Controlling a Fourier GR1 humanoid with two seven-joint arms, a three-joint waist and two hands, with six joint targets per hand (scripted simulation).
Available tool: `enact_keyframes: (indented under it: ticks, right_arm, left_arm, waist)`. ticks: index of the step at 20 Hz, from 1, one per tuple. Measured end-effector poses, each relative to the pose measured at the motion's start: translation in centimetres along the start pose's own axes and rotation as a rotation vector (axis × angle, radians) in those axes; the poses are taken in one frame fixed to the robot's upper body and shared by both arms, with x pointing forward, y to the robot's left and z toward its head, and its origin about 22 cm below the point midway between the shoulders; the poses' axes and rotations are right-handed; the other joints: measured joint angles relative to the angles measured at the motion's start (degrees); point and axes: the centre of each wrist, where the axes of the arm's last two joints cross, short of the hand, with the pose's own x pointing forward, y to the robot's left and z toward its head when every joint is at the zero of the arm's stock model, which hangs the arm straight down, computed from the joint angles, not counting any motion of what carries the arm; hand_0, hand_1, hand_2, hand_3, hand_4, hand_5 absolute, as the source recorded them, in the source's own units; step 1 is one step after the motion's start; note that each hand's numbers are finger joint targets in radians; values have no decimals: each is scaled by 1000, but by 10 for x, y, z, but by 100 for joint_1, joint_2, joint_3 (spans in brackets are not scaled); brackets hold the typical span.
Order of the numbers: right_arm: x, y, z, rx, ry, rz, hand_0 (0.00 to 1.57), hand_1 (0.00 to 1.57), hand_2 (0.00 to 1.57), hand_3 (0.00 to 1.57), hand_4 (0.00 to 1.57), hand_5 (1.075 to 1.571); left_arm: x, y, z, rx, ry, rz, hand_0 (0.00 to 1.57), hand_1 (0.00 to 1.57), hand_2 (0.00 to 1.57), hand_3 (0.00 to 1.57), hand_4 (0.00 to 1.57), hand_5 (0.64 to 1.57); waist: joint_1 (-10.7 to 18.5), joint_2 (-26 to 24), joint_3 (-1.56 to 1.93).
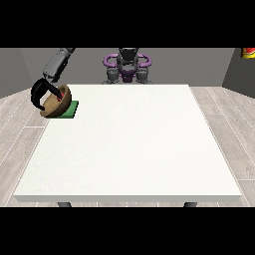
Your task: Pick the cup and pour the ball into the bowl, then pick the bowl and place it on the pad
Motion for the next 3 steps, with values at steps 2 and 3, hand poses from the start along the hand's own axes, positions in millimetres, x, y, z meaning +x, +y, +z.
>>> enact_keyframes:
  ticks: [2,3]
  right_arm:
    - [9,-9,-3,5,7,18,0,0,0,0,0,1383]
    - [15,-14,-4,8,9,28,0,0,0,0,200,1375]
  left_arm:
    - [0,-10,-4,-10,9,4,0,0,0,0,1190,1569]
    - [-4,-10,-2,-12,21,8,0,0,0,0,1190,1569]
  waist:
    - [12,-100,4]
    - [-11,-167,4]
